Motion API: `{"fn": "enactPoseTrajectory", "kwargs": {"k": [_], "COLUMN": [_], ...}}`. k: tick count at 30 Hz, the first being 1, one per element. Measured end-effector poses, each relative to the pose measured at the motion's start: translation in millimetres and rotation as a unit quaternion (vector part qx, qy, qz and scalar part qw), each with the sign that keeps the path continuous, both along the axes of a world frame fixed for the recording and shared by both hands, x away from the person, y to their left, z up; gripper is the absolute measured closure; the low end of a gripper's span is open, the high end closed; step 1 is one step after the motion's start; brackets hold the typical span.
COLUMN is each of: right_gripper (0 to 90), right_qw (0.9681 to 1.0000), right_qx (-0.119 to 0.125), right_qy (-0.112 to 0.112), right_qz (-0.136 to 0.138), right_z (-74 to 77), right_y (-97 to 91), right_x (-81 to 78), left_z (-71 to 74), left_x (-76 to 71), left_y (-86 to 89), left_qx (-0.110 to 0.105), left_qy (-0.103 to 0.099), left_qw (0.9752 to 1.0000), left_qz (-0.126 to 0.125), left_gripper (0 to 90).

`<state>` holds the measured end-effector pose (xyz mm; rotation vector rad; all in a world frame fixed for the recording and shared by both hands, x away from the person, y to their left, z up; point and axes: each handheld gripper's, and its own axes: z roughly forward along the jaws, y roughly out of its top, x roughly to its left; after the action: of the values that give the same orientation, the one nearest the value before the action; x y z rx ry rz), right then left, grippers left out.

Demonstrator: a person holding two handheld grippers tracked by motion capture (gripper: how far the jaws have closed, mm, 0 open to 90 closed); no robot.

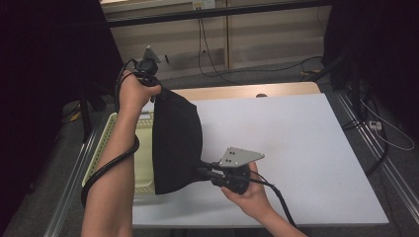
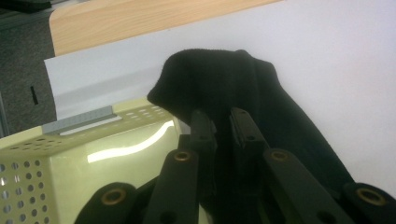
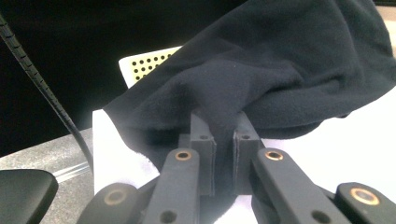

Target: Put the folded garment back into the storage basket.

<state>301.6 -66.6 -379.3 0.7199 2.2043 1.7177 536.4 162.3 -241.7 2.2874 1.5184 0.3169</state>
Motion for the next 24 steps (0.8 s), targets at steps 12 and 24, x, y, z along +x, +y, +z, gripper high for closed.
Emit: {"fn": "enactPoseTrajectory", "kwargs": {"k": [12,24], "right_gripper": [82.8,82.8], "right_qw": [1.0000,0.9999], "right_qx": [0.005,0.006], "right_qy": [0.004,0.000], "right_qz": [0.004,0.011], "right_z": [1.5,7.1], "right_y": [9.4,23.2], "right_x": [4.0,4.3], "left_z": [6.0,7.7], "left_x": [-0.6,0.1], "left_y": [7.9,17.3], "left_qx": [0.001,0.000], "left_qy": [-0.009,-0.009], "left_qw": [1.0000,1.0000], "left_qz": [0.002,0.002], "left_gripper": [81.8,81.8]}}
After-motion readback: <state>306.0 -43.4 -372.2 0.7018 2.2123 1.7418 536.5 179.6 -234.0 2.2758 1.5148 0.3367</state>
